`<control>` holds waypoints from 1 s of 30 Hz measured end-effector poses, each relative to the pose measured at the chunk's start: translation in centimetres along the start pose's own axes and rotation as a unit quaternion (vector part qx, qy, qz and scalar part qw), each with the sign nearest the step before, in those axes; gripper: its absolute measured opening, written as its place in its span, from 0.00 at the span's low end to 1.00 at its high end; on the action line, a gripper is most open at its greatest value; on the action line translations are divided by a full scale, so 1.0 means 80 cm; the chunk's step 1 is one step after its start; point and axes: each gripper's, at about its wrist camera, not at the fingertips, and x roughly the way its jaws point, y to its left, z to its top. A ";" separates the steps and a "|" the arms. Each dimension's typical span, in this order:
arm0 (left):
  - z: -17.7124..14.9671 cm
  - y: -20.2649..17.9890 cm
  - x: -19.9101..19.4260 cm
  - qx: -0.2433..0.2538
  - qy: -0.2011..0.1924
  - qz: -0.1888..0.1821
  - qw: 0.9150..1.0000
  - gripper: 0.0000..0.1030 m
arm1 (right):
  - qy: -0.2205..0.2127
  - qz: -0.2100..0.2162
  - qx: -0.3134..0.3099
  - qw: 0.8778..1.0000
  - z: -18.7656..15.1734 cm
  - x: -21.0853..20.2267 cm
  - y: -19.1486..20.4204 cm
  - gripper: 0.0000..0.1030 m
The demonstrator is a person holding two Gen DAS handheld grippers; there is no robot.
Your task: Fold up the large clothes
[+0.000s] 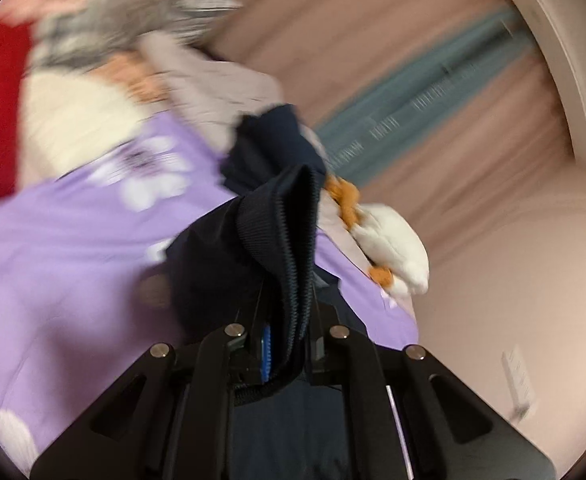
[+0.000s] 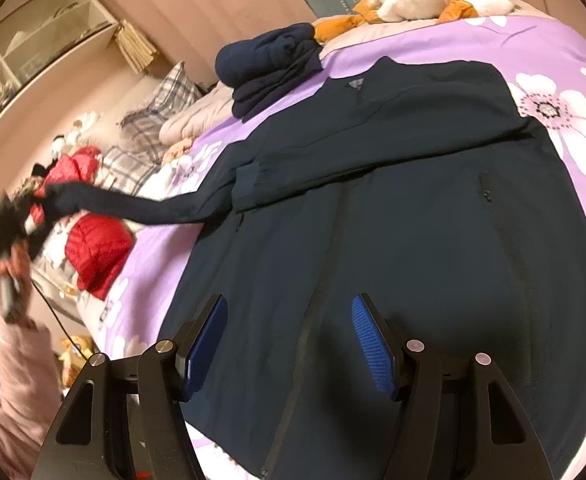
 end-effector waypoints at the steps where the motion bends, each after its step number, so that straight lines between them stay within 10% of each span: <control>1: -0.001 -0.028 0.014 0.021 0.007 -0.001 1.000 0.08 | -0.004 0.002 0.003 1.000 0.000 -0.003 -0.004 0.62; 12: -0.142 -0.316 0.269 0.221 0.152 0.003 0.963 0.12 | -0.054 -0.014 0.055 0.997 0.002 -0.057 -0.084 0.62; 22: -0.307 -0.311 0.449 0.253 0.320 0.055 0.911 0.41 | -0.044 -0.045 0.114 0.992 -0.015 -0.061 -0.143 0.63; 25: -0.298 -0.290 0.435 0.258 0.320 0.039 0.911 0.41 | -0.037 -0.042 0.119 0.991 -0.013 -0.052 -0.150 0.63; 30: -0.230 -0.195 0.357 0.201 0.247 0.018 0.948 0.58 | -0.029 -0.036 0.115 0.992 -0.001 -0.039 -0.152 0.63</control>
